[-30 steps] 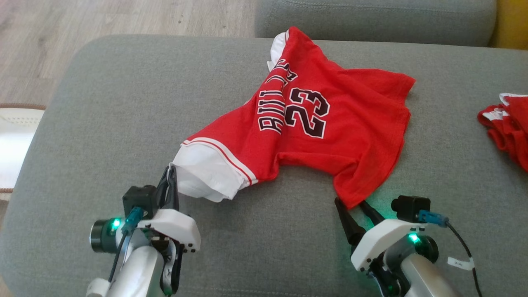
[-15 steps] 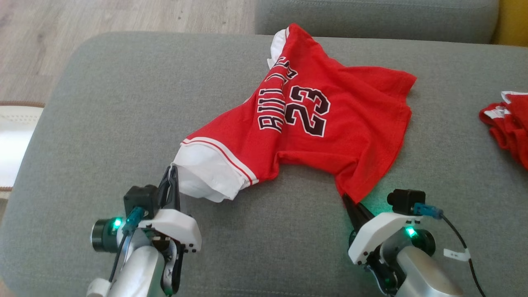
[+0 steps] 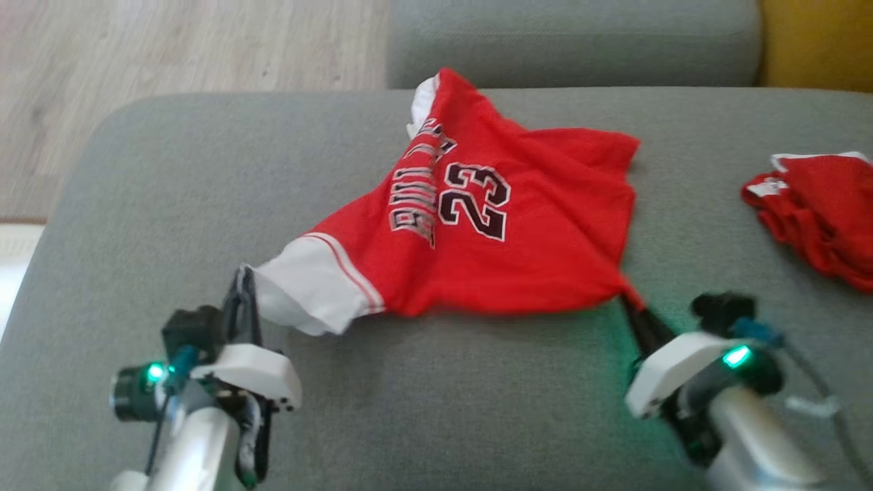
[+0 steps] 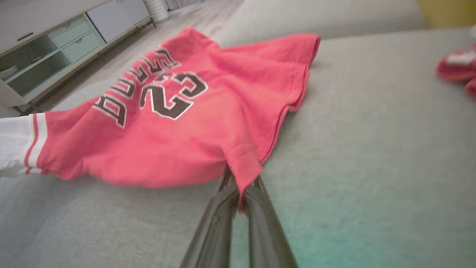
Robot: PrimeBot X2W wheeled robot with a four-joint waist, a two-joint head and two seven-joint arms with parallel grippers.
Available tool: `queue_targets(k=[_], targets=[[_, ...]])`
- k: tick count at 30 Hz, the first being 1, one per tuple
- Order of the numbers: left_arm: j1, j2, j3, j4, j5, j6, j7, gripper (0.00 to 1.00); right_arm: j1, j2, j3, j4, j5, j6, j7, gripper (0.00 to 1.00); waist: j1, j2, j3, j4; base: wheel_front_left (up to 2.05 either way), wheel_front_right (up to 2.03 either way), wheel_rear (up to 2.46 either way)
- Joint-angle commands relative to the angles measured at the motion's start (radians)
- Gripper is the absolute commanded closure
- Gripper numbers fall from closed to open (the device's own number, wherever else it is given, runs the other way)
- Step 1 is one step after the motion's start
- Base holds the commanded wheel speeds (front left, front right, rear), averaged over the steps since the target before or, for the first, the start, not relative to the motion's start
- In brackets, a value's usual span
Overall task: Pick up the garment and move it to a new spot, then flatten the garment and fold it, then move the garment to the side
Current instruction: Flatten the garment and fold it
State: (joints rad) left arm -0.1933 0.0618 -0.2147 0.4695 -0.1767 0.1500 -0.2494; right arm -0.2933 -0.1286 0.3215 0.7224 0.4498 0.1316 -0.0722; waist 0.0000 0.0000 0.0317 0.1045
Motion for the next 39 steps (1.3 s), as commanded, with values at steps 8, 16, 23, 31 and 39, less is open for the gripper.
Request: queue_targets(k=[8, 16, 23, 31, 39], targets=[[-0.097, 0.057, 0.114, -0.194, -0.009, -0.036, -0.012, 1.0, -0.071, -0.194, -0.026, -0.368, 0.011, -0.001, 0.105, 1.0, 0.0, 0.0, -0.056, -0.054, 0.0, 0.0, 0.0], [-0.277, 0.096, 0.153, -0.344, -0.013, -0.085, -0.012, 1.0, -0.212, -0.294, -0.048, -0.64, 0.039, -0.001, 0.201, 1.0, 0.0, 0.0, -0.094, -0.065, 0.0, 0.0, 0.0], [-0.373, 0.102, 0.177, -0.46, -0.028, -0.087, -0.011, 1.0, -0.262, -0.309, -0.068, -0.783, 0.05, -0.001, 0.283, 1.0, 0.0, 0.0, -0.124, -0.071, 0.0, 0.0, 0.0], [-0.442, 0.133, 0.165, -0.583, -0.04, -0.096, 0.127, 1.0, -0.238, -0.267, -0.162, -0.939, 0.068, -0.001, 0.456, 1.0, 0.0, 0.0, -0.112, -0.076, 0.0, 0.0, 0.0], [-0.632, 0.2, 0.154, -0.37, -0.039, -0.147, 0.197, 1.0, -0.389, -0.24, -0.143, -0.847, 0.078, -0.001, 0.543, 1.0, 0.0, 0.0, 0.067, -0.082, 0.0, 0.0, 0.0]])
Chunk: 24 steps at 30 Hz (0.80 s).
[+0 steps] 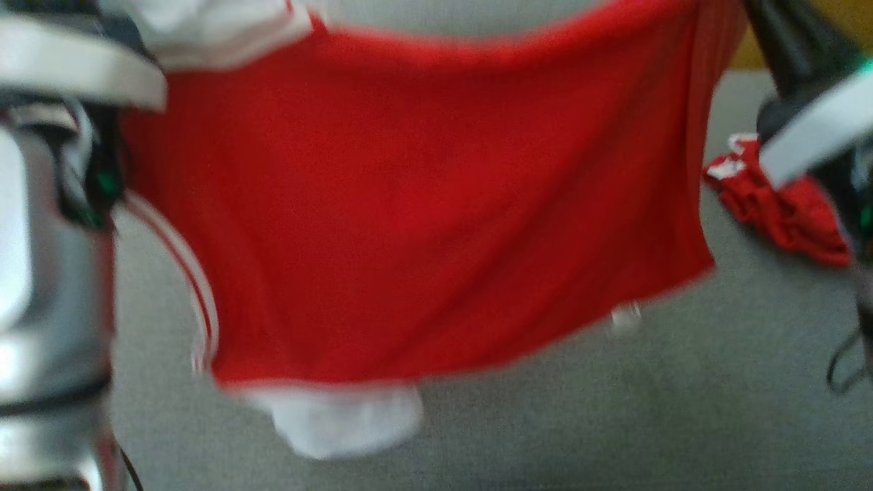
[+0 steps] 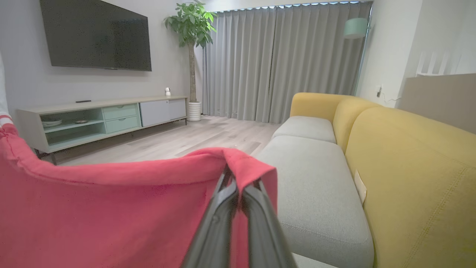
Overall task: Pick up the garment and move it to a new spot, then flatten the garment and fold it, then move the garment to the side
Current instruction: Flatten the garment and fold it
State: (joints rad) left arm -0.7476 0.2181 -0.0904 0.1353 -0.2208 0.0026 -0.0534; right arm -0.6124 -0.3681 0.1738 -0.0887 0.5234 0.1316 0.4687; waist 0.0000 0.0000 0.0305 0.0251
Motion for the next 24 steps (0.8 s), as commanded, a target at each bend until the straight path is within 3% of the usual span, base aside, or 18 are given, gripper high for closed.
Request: queue_targets(k=[1, 6, 14, 19, 24], targets=[[-0.123, 0.054, 0.027, 0.011, 0.012, -0.006, -0.007, 1.0, -0.117, -0.003, 0.02, 0.001, 0.004, -0.001, -0.004, 1.0, 0.0, 0.0, 0.099, -0.003, 0.0, 0.0, 0.0], [-0.409, 0.089, 0.021, 0.28, 0.038, -0.026, -0.046, 1.0, -0.413, -0.005, 0.132, 0.256, -0.011, -0.001, -0.1, 1.0, 0.0, 0.0, 0.243, -0.01, 0.0, 0.0, 0.0], [-0.813, 0.099, 0.005, 0.597, 0.087, 0.0, -0.181, 1.0, -0.845, 0.058, 0.206, 0.718, -0.062, -0.001, -0.451, 1.0, 0.0, 0.0, 0.352, 0.013, 0.0, 0.0, 0.0], [-0.884, 0.069, 0.019, 0.676, 0.068, 0.001, -0.207, 1.0, -0.954, 0.07, 0.269, 0.886, -0.055, -0.001, -0.633, 1.0, 0.0, 0.0, 0.401, 0.037, 0.0, 0.0, 0.0], [-0.783, 0.023, 0.036, 0.606, 0.051, -0.035, -0.208, 1.0, -0.93, 0.066, 0.331, 0.997, -0.004, -0.001, -0.703, 1.0, 0.0, 0.0, 0.443, 0.059, 0.0, 0.0, 0.0]])
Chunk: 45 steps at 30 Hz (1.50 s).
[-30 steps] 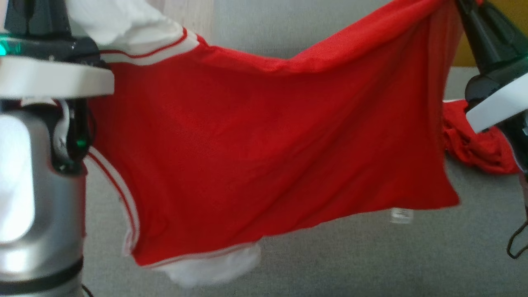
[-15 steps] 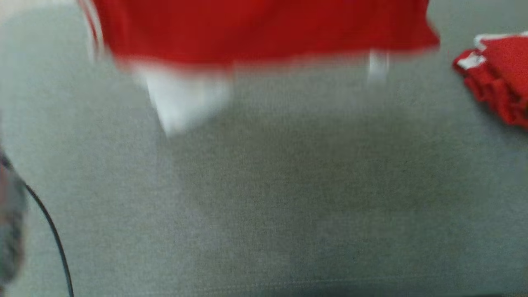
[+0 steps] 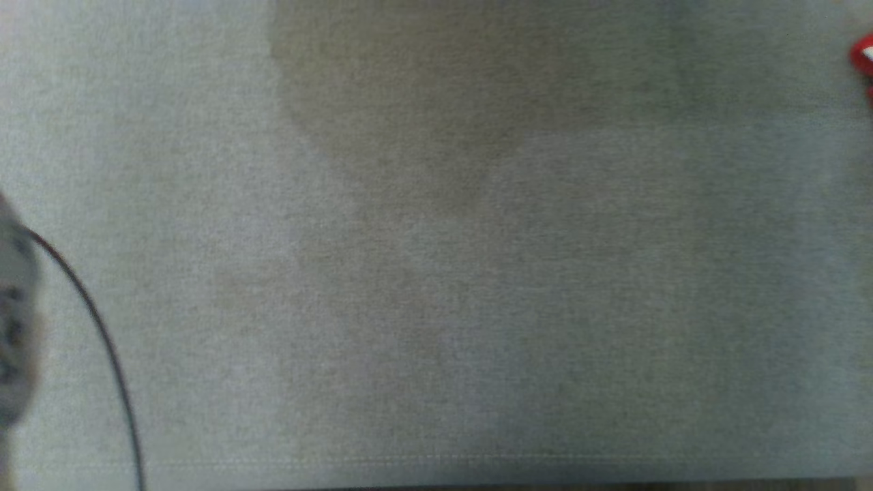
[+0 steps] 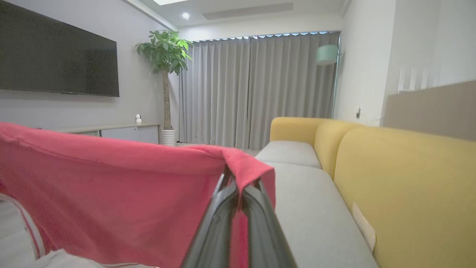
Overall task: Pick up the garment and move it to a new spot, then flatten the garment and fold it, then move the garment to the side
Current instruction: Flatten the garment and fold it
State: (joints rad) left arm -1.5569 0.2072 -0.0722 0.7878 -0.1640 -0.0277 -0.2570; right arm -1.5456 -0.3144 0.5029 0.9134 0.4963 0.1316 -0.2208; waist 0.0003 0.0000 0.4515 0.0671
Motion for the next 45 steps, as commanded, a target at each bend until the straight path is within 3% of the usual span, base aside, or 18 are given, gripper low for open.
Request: queue_targets(k=[1, 10, 16, 24, 31, 45], targets=[[0.062, 0.023, 0.02, -0.061, -0.007, -0.011, -0.004, 1.0, 0.025, 0.015, 0.003, 0.013, 0.043, -0.001, -0.02, 1.0, -0.0003, 0.0, 0.025, 0.021, 0.0, 0.0, 0.0], [0.395, -0.044, 0.0, -0.131, 0.012, -0.071, -0.005, 1.0, 0.278, -0.018, 0.18, 0.059, 0.159, -0.001, -0.023, 1.0, -0.0003, 0.0, -0.024, 0.056, 0.0, 0.0, 0.0], [0.628, -0.029, -0.048, -0.164, 0.025, -0.097, -0.005, 1.0, 0.445, -0.088, 0.36, -0.024, 0.298, -0.001, 0.101, 1.0, -0.0003, 0.0, -0.115, 0.066, 0.0, 0.0, 0.0], [0.843, 0.051, -0.16, -0.244, -0.002, -0.103, -0.005, 1.0, 0.566, -0.22, 0.569, -0.157, 0.429, -0.001, 0.213, 1.0, -0.0003, 0.0, -0.232, 0.067, 0.0, 0.0, 0.0], [0.963, 0.135, -0.285, -0.299, -0.017, -0.103, -0.005, 1.0, 0.631, -0.291, 0.687, -0.211, 0.51, -0.001, 0.27, 1.0, -0.0003, 0.0, -0.305, 0.07, 0.0, 0.0, 0.0], [1.098, 0.322, -0.582, -0.361, -0.158, -0.103, 0.001, 1.0, 0.775, -0.392, 0.77, -0.314, 0.602, -0.001, 0.37, 1.0, -0.0003, 0.0, -0.434, 0.083, 0.0, 0.0, 0.0]])
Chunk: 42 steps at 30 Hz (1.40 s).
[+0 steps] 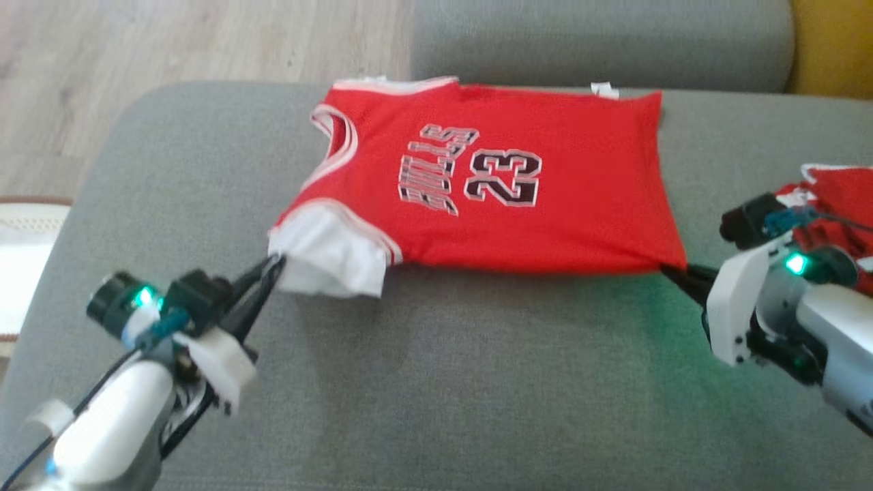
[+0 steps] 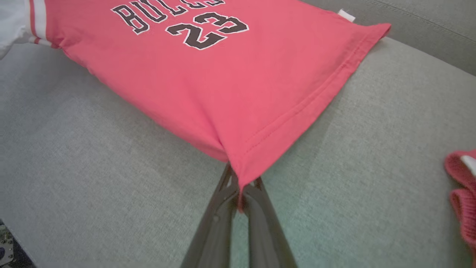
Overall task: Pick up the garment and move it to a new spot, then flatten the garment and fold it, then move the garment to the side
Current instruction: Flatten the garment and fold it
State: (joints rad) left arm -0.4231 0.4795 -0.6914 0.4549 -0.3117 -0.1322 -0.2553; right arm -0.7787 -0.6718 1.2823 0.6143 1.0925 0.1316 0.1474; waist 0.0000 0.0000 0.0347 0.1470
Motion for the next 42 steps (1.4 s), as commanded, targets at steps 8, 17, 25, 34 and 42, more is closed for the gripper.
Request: queue_targets(k=[8, 17, 25, 34, 42], targets=[[0.029, 0.158, -0.067, -0.116, -0.158, 0.002, 0.045, 1.0, 0.085, -0.086, -0.004, -0.093, 0.043, -0.001, 0.082, 1.0, 0.0, 0.0, -0.076, 0.014, 0.0, 0.0, 0.0], [0.16, 0.289, -0.094, -0.302, -0.245, 0.002, 0.116, 1.0, 0.189, -0.144, -0.002, -0.249, 0.092, -0.001, 0.239, 1.0, 0.0, 0.0, -0.109, 0.022, 0.0, 0.0, 0.0], [0.129, 0.319, -0.084, -0.378, -0.224, 0.03, 0.153, 1.0, 0.16, -0.186, -0.016, -0.312, 0.128, -0.001, 0.319, 1.0, 0.0, 0.0, -0.075, 0.014, 0.0, 0.0, 0.0], [-0.062, 0.279, -0.09, -0.299, -0.17, 0.015, 0.157, 1.0, 0.049, -0.16, -0.063, -0.271, 0.155, -0.001, 0.397, 1.0, 0.0, 0.0, 0.024, -0.017, 0.0, 0.0, 0.0], [-0.279, 0.241, -0.158, -0.144, -0.139, 0.003, 0.153, 1.0, -0.04, -0.102, -0.088, -0.188, 0.153, -0.001, 0.461, 1.0, 0.0, 0.0, 0.102, -0.049, 0.0, 0.0, 0.0]])
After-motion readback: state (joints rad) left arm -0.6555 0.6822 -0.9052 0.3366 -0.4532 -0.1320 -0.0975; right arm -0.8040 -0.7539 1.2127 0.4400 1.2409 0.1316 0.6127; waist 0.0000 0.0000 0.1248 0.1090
